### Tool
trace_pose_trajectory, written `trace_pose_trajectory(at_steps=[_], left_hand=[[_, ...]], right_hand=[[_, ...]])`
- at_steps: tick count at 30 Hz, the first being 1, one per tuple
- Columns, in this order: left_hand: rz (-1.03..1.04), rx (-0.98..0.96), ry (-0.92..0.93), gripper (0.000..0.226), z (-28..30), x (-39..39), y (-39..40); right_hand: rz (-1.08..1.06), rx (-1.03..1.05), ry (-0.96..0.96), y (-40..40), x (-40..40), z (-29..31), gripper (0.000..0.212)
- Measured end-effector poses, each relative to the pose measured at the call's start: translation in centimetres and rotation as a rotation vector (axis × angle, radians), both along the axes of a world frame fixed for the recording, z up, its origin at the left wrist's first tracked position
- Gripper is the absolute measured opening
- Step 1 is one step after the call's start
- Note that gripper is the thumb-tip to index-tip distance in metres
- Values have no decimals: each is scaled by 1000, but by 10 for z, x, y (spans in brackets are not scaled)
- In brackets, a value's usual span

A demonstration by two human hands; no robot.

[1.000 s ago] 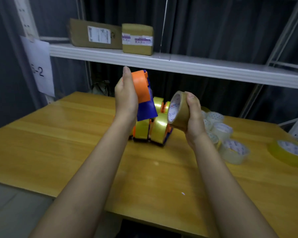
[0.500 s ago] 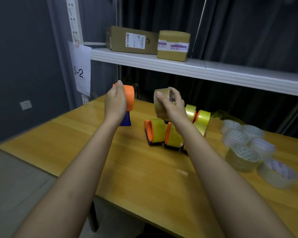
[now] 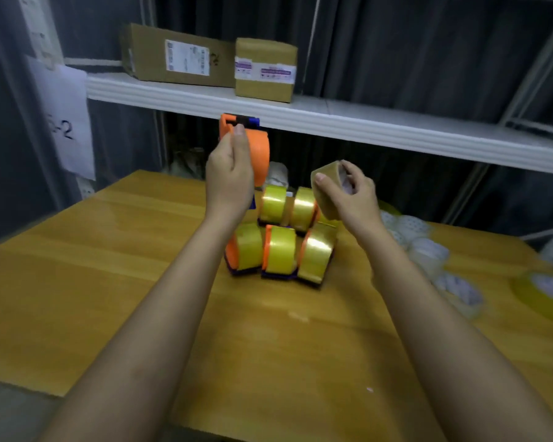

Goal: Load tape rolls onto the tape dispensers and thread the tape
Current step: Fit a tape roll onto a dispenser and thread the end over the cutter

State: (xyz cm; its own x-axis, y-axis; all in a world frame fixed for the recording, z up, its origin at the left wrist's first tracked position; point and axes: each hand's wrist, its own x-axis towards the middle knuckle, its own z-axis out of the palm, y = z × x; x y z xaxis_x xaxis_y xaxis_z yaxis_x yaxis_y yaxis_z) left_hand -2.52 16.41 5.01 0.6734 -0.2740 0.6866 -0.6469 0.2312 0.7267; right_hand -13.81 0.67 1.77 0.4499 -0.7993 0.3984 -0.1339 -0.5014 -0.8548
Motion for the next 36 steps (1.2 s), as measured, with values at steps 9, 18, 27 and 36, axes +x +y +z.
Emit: trace_pose_trajectory(at_steps=[9, 18, 27, 36], left_hand=[[-332, 49, -77, 41, 2, -114, -128], [-579, 170, -78, 39, -25, -193, -208], [-651, 237, -84, 45, -39, -223, -234], [-720, 258, -48, 50, -40, -254, -241]], right_hand=[[-326, 53, 290, -105, -144, -18, 85], [-456, 66, 674, -180, -245, -57, 84], [-401, -56, 577, -186, -268, -67, 62], [-625, 75, 1129, -181, -316, -78, 55]])
